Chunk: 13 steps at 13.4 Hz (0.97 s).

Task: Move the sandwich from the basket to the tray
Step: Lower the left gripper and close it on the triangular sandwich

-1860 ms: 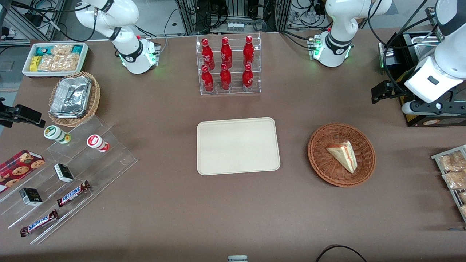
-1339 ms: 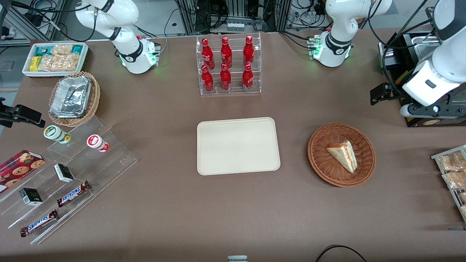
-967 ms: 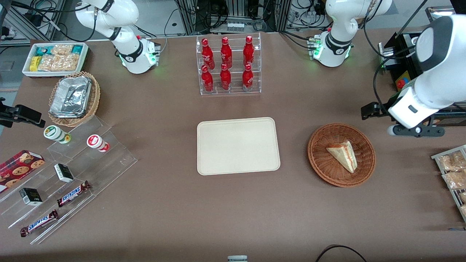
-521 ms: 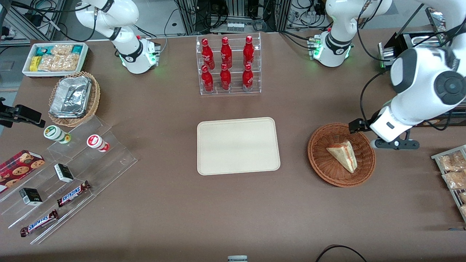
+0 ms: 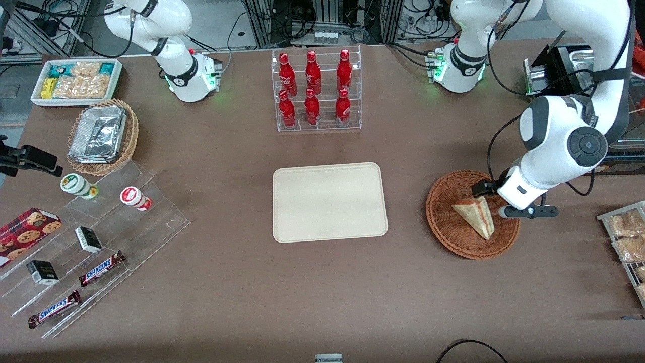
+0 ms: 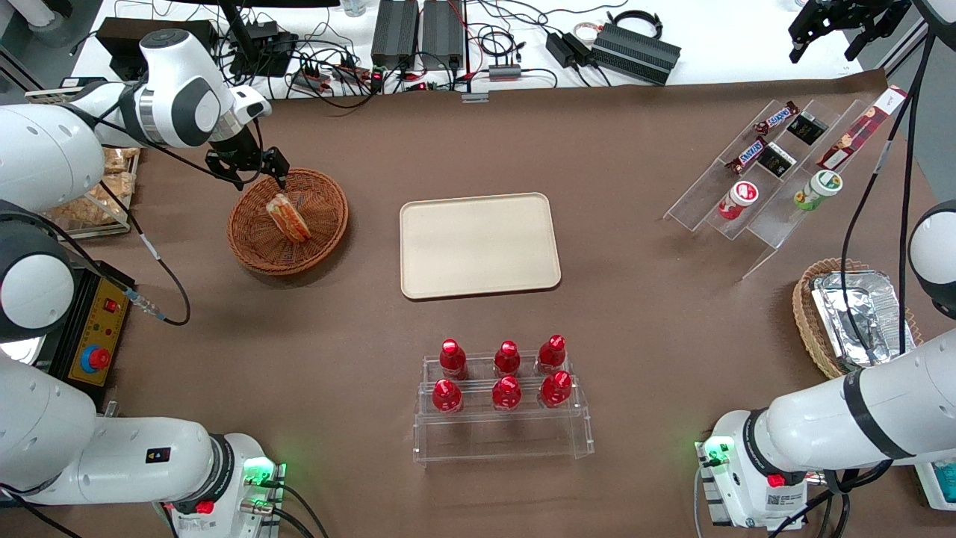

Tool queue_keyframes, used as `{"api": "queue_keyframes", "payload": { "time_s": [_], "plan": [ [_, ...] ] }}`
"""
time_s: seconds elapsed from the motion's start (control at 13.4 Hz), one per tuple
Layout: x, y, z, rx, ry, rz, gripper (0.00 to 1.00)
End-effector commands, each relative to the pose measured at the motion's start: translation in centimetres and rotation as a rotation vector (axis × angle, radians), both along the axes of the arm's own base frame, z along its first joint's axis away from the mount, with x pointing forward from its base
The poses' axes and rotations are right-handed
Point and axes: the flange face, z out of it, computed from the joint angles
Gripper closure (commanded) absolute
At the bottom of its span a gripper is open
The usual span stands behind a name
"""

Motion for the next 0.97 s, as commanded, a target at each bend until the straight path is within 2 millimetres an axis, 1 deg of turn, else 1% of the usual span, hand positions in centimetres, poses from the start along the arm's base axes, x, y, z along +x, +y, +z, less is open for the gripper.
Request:
{"api": "queue_keyframes", "payload": {
  "time_s": [0.0,0.15,0.22,0.3,0.37,0.52,0.74,0.89],
  "plan": [
    [0.3,0.2,-0.4,0.009,-0.015,0.272,0.00],
    [0.7,0.0,-1.1,0.016,-0.022,0.448,0.00],
    [0.9,-0.3,-1.5,0.019,-0.029,0.577,0.00],
    [1.0,-0.6,-2.2,0.025,-0.029,0.671,0.00],
    [1.1,-1.1,-2.3,0.023,-0.036,0.701,0.00],
    [0.7,-1.0,-3.2,0.018,-0.049,0.733,0.00],
    [0.0,-1.0,-5.3,0.018,-0.050,0.766,0.00],
    [-0.1,-0.9,-6.6,0.022,-0.040,0.766,0.00]
  ]
}}
